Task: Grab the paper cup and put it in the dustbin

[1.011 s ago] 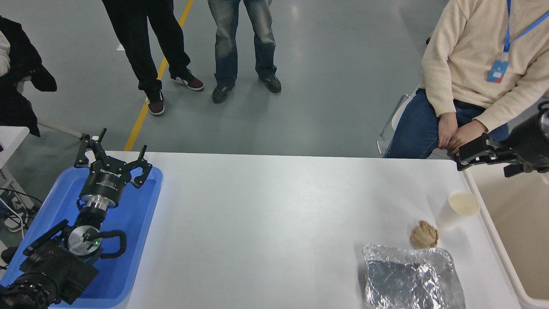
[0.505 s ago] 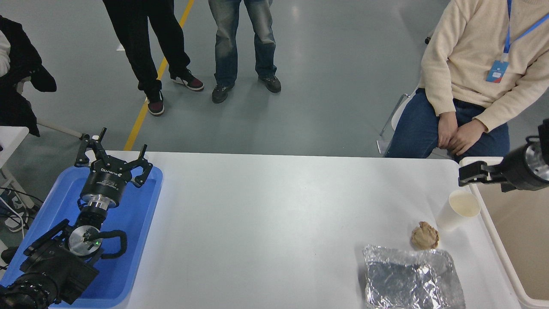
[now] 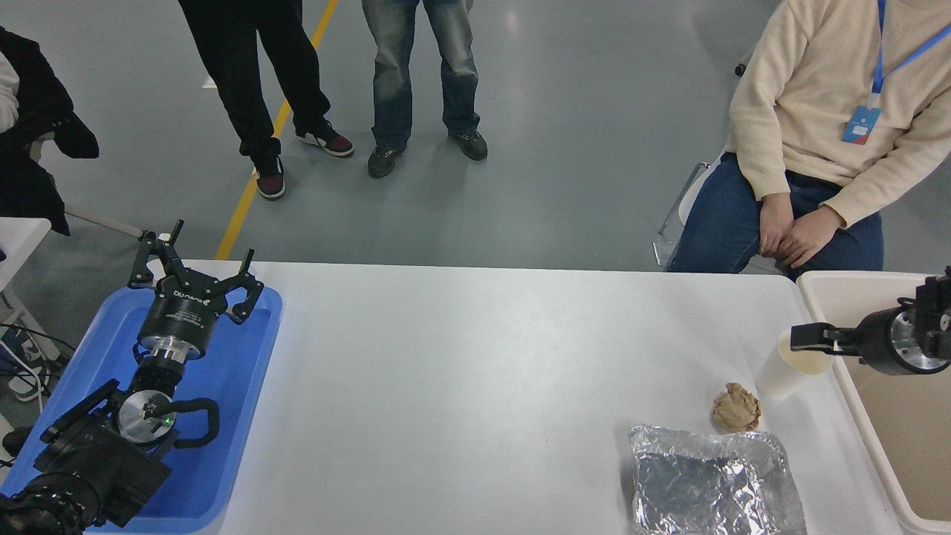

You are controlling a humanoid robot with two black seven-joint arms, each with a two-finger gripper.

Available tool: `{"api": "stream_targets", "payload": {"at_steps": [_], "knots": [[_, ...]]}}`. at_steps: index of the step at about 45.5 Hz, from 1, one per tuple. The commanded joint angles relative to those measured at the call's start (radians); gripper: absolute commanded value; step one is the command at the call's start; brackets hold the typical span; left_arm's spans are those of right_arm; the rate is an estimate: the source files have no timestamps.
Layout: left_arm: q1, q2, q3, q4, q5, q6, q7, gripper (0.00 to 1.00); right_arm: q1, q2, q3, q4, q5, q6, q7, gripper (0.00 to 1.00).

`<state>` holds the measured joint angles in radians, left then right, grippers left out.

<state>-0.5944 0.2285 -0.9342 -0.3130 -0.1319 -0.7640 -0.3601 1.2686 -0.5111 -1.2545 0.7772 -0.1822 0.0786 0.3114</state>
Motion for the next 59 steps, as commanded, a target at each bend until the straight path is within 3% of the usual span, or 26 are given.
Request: {"api": "stream_targets", "payload": {"at_steps": [1, 18, 25, 29, 34, 39, 48, 59], "knots": [[-0.001, 0.0, 0.0, -0.002, 0.0, 0.0, 0.0, 1.0, -0.066, 0.011, 0.015, -0.041, 0.052, -0.099, 0.0, 1.0], [-0.001, 0.0, 0.0, 0.0, 0.0, 0.0, 0.0, 1.0, -0.135, 0.034, 0.067, -0.076, 0.052, -0.105, -0.005, 0.99], [0.001, 0.0, 0.0, 0.0, 0.0, 0.0, 0.0, 1.0, -0.146, 0.033, 0.112, -0.081, 0.052, -0.105, -0.072, 0.84], [0.001, 0.0, 0.0, 0.0, 0.0, 0.0, 0.0, 1.0, -0.149, 0.033, 0.121, -0.079, 0.053, -0.103, -0.092, 0.64], [-0.001, 0.0, 0.0, 0.0, 0.0, 0.0, 0.0, 1.0, -0.158, 0.031, 0.124, -0.078, 0.053, -0.094, -0.094, 0.27], [0.001, 0.0, 0.0, 0.0, 0.0, 0.0, 0.0, 1.0, -0.158, 0.029, 0.124, -0.078, 0.056, -0.092, -0.095, 0.0], [-0.001, 0.0, 0.0, 0.0, 0.0, 0.0, 0.0, 1.0, -0.149, 0.023, 0.124, -0.072, 0.135, -0.088, -0.12, 0.0], [-0.001, 0.0, 0.0, 0.0, 0.0, 0.0, 0.0, 1.0, -0.137, 0.013, 0.124, -0.059, 0.139, -0.082, -0.12, 0.0]]}}
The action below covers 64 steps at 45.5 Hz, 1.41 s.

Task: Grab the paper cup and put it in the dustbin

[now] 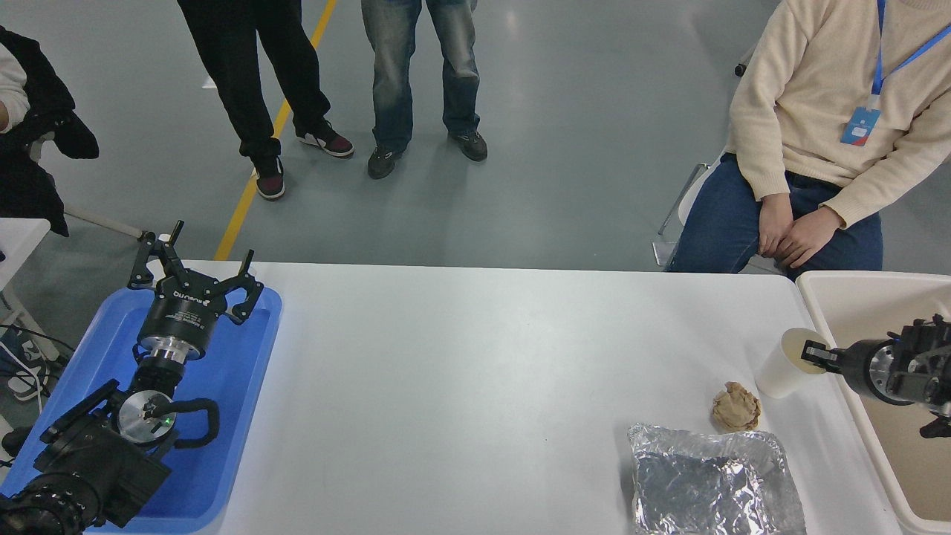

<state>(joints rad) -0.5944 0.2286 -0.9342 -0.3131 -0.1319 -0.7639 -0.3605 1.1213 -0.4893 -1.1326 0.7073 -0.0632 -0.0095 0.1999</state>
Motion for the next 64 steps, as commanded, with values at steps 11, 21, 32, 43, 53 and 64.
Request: {"api": "stream_targets", "payload": {"at_steps": [11, 21, 32, 43, 53, 64], "knots": [[-0.001, 0.0, 0.0, 0.0, 0.0, 0.0, 0.002, 1.0, 0.152, -0.107, -0.004, 0.172, 0.006, 0.057, -0.005, 0.0], [-0.001, -0.002, 0.0, -0.001, 0.0, 0.0, 0.002, 1.0, 0.36, -0.192, -0.064, 0.359, -0.052, 0.189, -0.002, 0.0], [-0.001, -0.002, 0.0, -0.001, 0.0, 0.0, 0.002, 1.0, 0.626, -0.21, -0.223, 0.558, -0.148, 0.295, 0.003, 0.0], [-0.001, -0.002, 0.0, -0.001, 0.0, 0.0, 0.002, 1.0, 0.888, -0.202, -0.337, 0.689, -0.182, 0.473, 0.003, 0.0], [-0.001, -0.002, 0.0, -0.001, 0.0, 0.0, 0.002, 1.0, 1.124, -0.176, -0.433, 0.801, -0.182, 0.506, 0.003, 0.0], [-0.001, -0.002, 0.0, -0.001, 0.0, 0.0, 0.002, 1.0, 1.368, -0.167, -0.532, 0.813, -0.178, 0.617, 0.003, 0.0]]}}
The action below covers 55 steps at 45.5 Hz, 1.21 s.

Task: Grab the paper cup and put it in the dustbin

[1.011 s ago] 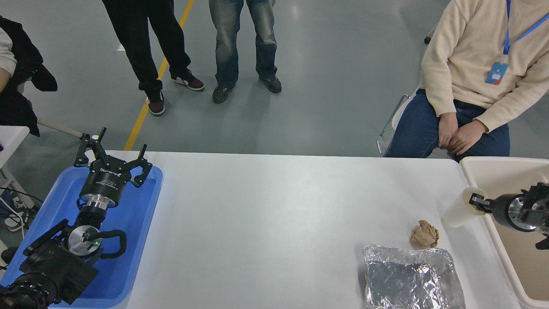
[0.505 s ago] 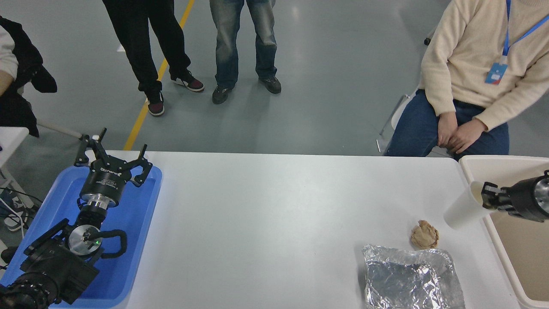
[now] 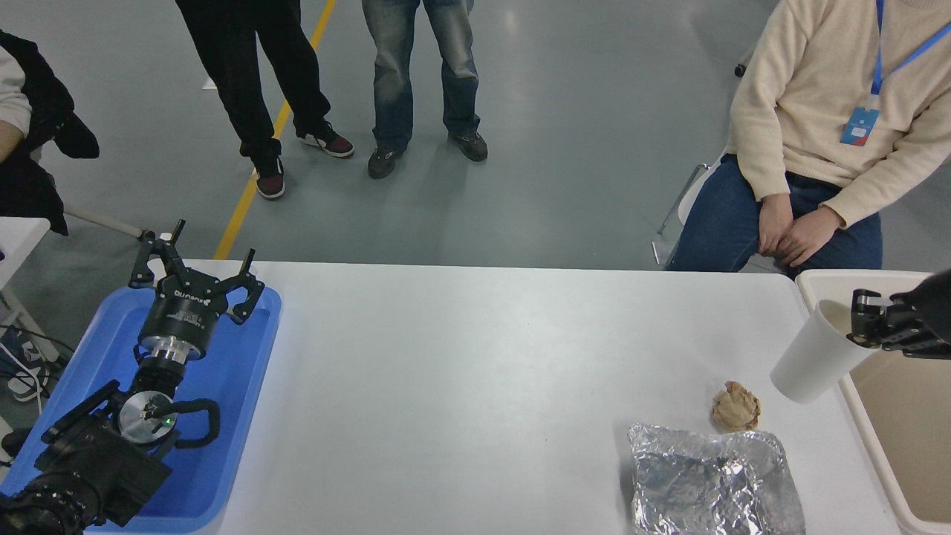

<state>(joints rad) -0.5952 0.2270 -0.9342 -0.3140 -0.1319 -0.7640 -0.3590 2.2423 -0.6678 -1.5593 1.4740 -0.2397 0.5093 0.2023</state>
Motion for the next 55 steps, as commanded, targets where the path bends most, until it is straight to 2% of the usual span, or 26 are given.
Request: {"api": "stream_targets", "payload": {"at_steps": [1, 19, 30, 42, 48, 55], "knots": [[0.0, 0.0, 0.0, 0.001, 0.0, 0.0, 0.0, 1.0, 0.266, 0.014, -0.116, 0.046, -0.001, 0.104, 0.0, 0.0], [0.0, 0.0, 0.0, 0.001, 0.0, 0.0, 0.0, 1.0, 0.49, 0.042, -0.234, 0.06, -0.001, 0.153, 0.0, 0.0], [0.0, 0.0, 0.0, 0.0, 0.0, 0.0, 0.0, 1.0, 0.533, 0.079, -0.277, 0.063, 0.008, 0.153, 0.0, 0.0], [0.0, 0.0, 0.0, 0.0, 0.0, 0.0, 0.0, 1.0, 0.52, 0.068, -0.315, 0.054, 0.013, 0.135, -0.001, 0.0], [0.0, 0.0, 0.0, 0.001, 0.0, 0.0, 0.0, 1.0, 0.476, 0.027, -0.358, 0.039, 0.016, 0.065, -0.003, 0.0], [0.0, 0.0, 0.0, 0.001, 0.0, 0.0, 0.0, 1.0, 0.355, -0.05, -0.389, 0.006, 0.016, -0.112, -0.006, 0.0]]}}
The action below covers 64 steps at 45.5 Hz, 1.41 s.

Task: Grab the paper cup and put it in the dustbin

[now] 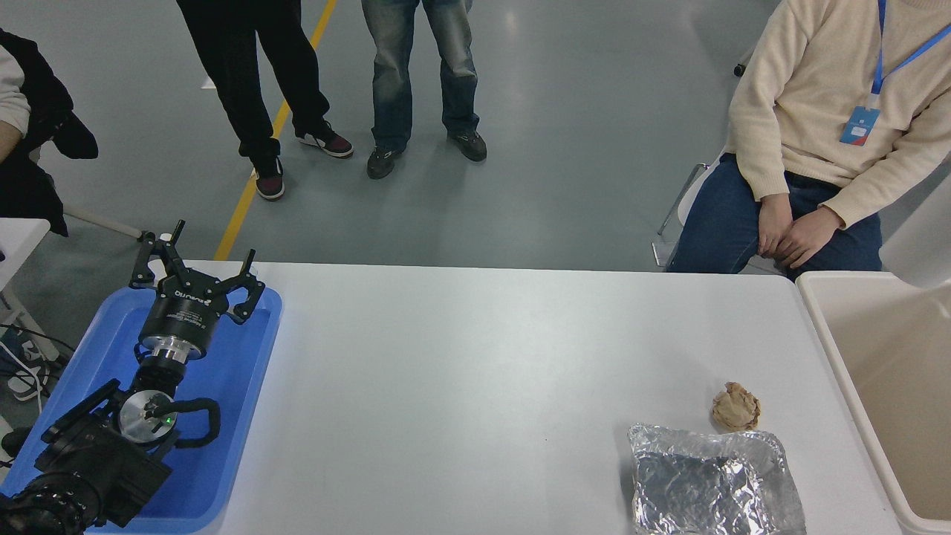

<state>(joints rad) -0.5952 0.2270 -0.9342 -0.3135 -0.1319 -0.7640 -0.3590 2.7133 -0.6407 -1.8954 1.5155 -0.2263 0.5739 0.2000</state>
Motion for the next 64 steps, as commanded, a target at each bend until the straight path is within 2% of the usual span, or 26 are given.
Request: {"api": "stream_targets", "payload": {"at_steps": [1, 9, 14, 25, 41, 51, 53, 58, 64], "knots": [[0.0, 0.0, 0.0, 0.001, 0.0, 0.0, 0.0, 1.0, -0.138, -0.082, -0.057, -0.043, 0.002, -0.199, -0.002, 0.0], [0.0, 0.0, 0.0, 0.001, 0.0, 0.0, 0.0, 1.0, -0.289, -0.132, -0.051, -0.116, 0.01, -0.321, -0.005, 0.0], [0.0, 0.0, 0.0, 0.001, 0.0, 0.0, 0.0, 1.0, -0.427, -0.169, -0.015, -0.21, 0.076, -0.359, -0.007, 0.0], [0.0, 0.0, 0.0, 0.001, 0.0, 0.0, 0.0, 1.0, -0.777, -0.177, 0.134, -0.457, 0.217, -0.371, -0.007, 0.0], [0.002, 0.002, 0.0, 0.001, 0.0, 0.0, 0.0, 1.0, -1.408, -0.183, 0.582, -0.882, 0.249, -0.447, -0.008, 0.0], [0.002, 0.003, 0.0, 0.001, 0.0, 0.0, 0.0, 1.0, -1.75, -0.134, 0.87, -1.115, 0.234, -0.459, -0.011, 0.0], [0.002, 0.002, 0.0, 0.001, 0.0, 0.0, 0.0, 1.0, -1.814, -0.111, 0.921, -1.17, 0.234, -0.459, -0.02, 0.0], [0.002, 0.003, 0.0, 0.001, 0.0, 0.0, 0.0, 1.0, -1.968, -0.047, 1.036, -1.325, 0.237, -0.459, -0.077, 0.0], [0.002, 0.002, 0.0, 0.001, 0.0, 0.0, -0.002, 1.0, -2.044, -0.002, 1.127, -1.396, 0.234, -0.47, -0.119, 0.0]]}}
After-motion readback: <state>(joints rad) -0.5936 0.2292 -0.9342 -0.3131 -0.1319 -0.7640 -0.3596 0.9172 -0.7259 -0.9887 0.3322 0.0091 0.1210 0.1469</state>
